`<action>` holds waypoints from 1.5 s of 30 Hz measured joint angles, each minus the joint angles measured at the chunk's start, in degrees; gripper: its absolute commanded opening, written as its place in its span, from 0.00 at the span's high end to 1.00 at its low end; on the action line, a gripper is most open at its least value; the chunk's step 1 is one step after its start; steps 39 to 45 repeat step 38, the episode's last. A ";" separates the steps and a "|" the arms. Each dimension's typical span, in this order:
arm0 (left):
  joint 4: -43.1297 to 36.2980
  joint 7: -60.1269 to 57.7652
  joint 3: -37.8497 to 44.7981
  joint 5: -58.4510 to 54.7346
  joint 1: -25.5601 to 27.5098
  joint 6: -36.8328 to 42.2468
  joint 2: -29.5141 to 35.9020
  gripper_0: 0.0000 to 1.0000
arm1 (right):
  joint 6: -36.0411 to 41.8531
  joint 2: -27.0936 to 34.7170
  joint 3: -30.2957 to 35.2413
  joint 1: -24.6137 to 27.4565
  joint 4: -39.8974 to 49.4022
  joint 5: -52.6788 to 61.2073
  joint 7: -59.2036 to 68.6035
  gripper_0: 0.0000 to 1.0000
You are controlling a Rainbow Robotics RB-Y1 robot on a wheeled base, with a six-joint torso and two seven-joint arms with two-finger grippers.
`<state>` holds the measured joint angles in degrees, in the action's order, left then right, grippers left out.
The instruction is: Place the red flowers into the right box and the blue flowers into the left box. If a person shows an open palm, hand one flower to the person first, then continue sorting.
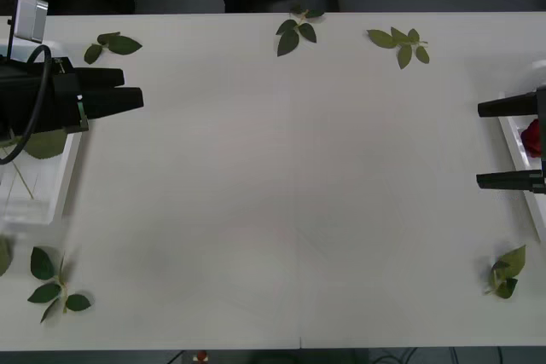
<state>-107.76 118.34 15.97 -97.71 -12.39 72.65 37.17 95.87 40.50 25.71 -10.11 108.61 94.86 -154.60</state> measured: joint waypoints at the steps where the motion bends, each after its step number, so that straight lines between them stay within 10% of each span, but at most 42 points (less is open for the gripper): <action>1: 0.00 0.00 -0.04 -0.01 0.00 0.00 0.00 0.00 | 0.18 0.00 0.15 0.00 0.00 0.00 0.00 0.00; 45: 0.02 1.07 -3.01 -5.78 -1.53 8.15 0.00 0.00 | 1.95 0.00 1.19 0.00 0.00 -0.61 0.00 0.00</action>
